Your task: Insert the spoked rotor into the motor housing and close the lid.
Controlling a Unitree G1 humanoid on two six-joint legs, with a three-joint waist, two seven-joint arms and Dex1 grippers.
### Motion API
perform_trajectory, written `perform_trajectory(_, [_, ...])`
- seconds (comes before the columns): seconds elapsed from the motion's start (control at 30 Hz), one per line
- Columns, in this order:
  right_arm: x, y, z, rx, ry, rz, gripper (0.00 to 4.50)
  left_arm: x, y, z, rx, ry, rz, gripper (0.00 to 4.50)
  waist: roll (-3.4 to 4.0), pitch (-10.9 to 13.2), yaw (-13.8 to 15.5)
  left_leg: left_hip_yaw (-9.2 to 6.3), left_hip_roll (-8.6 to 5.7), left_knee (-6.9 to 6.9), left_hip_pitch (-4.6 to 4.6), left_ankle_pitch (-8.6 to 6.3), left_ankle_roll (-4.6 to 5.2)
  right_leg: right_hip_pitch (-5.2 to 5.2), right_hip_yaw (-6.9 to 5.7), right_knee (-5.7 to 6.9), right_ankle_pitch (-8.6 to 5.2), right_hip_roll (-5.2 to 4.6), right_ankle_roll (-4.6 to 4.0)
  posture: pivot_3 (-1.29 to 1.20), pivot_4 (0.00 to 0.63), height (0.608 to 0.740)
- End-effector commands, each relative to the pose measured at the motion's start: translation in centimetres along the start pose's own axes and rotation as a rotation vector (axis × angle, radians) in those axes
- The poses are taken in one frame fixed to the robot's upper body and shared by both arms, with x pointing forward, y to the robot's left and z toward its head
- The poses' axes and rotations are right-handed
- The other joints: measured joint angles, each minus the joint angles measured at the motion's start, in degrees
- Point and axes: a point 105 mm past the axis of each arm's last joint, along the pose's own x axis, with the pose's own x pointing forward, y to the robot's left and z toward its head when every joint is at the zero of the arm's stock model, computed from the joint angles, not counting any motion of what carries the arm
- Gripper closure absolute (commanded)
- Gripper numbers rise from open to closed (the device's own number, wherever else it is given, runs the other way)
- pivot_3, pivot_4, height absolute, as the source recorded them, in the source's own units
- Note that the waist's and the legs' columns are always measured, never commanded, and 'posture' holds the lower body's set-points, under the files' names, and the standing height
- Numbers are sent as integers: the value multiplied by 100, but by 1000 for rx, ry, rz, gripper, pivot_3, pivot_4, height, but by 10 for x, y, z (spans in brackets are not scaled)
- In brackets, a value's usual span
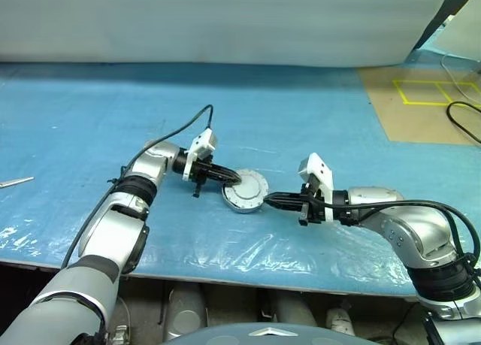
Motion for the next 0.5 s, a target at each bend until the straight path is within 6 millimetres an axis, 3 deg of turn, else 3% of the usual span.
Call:
perform_trajectory(0.03, [3, 4, 17, -50, -58, 42, 4500, -17, -3, 33, 33, -141, 74, 4475, 0, 0, -25, 0, 0, -1, -1, 0, 0, -1, 0, 0, 0, 1, 0, 0, 150, 740])
perform_trajectory(0.13, [9, 2, 20, -73, -58, 50, 4500, -23, -15, 44, 31, -220, 149, 4475, 5, 2, -44, 3, 1, -19, -2, -1, -1, -2, 0, -1, -1, 3, -2, 0, 150, 740])
perform_trajectory(0.23, [13, -4, 19, -98, -49, 33, 3854, -27, -28, 38, -21, -244, 225, 4500, 7, 3, -42, 3, 4, -22, -2, -1, -2, -12, -6, -2, -5, 3, -7, 0, 150, 740])
perform_trajectory(0.33, [18, -9, 23, -108, -74, 35, 2879, -29, -55, 15, -61, -217, 280, 4500, 8, 3, -67, 4, 4, -23, -10, -1, -2, -19, -8, -2, -5, 3, -6, 0, 150, 740])
perform_trajectory(0.5, [25, -7, 33, -99, -119, 95, 1186, -35, -74, 4, -87, -216, 396, 4500, 10, 7, -102, 5, 12, -17, -15, -1, 1, -25, -15, -2, -9, 7, -10, 0, 150, 740])
